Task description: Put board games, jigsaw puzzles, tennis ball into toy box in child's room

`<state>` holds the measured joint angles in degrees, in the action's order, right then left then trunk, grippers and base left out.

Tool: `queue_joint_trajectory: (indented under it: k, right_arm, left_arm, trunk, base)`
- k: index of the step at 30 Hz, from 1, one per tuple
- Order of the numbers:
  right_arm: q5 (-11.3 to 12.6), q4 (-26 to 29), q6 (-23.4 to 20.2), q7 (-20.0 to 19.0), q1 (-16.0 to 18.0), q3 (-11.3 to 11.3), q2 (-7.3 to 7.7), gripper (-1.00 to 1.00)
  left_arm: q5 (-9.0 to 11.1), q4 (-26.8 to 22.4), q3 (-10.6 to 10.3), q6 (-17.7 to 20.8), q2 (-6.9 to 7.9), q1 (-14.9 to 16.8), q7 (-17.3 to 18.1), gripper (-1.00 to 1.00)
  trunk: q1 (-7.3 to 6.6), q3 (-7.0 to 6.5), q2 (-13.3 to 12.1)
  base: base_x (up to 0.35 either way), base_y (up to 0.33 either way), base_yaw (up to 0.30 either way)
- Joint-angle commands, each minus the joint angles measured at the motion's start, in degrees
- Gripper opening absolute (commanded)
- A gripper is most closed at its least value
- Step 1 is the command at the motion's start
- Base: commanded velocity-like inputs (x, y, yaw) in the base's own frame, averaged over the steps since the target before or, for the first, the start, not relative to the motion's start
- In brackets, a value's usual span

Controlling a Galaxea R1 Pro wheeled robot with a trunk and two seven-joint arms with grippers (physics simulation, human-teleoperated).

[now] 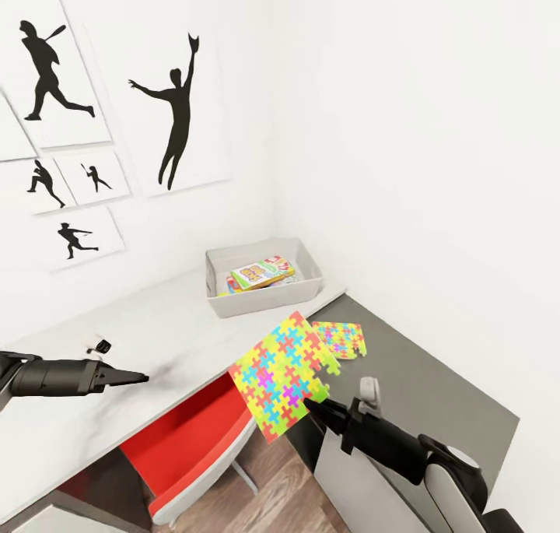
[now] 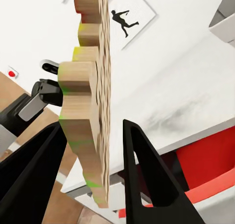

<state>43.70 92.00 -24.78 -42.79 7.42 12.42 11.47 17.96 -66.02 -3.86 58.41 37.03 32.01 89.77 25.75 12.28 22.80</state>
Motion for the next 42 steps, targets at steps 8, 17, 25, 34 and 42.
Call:
queue_joint_trajectory:
  k: [8,17,25,34,42]
  right_arm:
    - [0.7,-0.1,-0.4,0.1,0.0,-0.1,0.04,-1.0]
    - [1.0,-0.5,-0.4,0.3,0.0,-0.3,-0.04,-1.0]
    - [1.4,-0.8,-6.6,2.9,1.4,-0.5,-0.34,-1.0]
    - [1.5,-0.9,-13.2,7.2,8.4,-1.0,-2.86,-1.0]
    - [1.5,-0.9,-16.4,8.4,10.5,-2.1,-3.69,-1.0]
  left_arm:
    - [0.0,0.0,-0.2,0.6,0.06,0.1,0.2,1.0]
    - [0.0,0.0,1.6,0.6,0.48,0.0,0.2,1.0]
    - [-0.2,0.2,2.2,0.7,0.77,0.0,0.2,1.0]
    - [-0.2,0.8,2.3,0.7,1.37,0.0,0.2,1.0]
    - [0.0,0.9,2.3,0.6,1.49,-0.1,0.2,1.0]
  trunk:
    - [0.03,0.12,0.1]
    - [0.03,0.12,0.1]
    - [0.03,0.12,0.1]
    - [0.03,0.12,0.1]
    - [0.03,0.12,0.1]
  base:
    - [0.0,0.0,0.011]
    - [0.0,0.0,0.0]
    - [0.0,0.0,0.0]
    - [0.0,0.0,0.0]
    - [0.004,0.012,0.0]
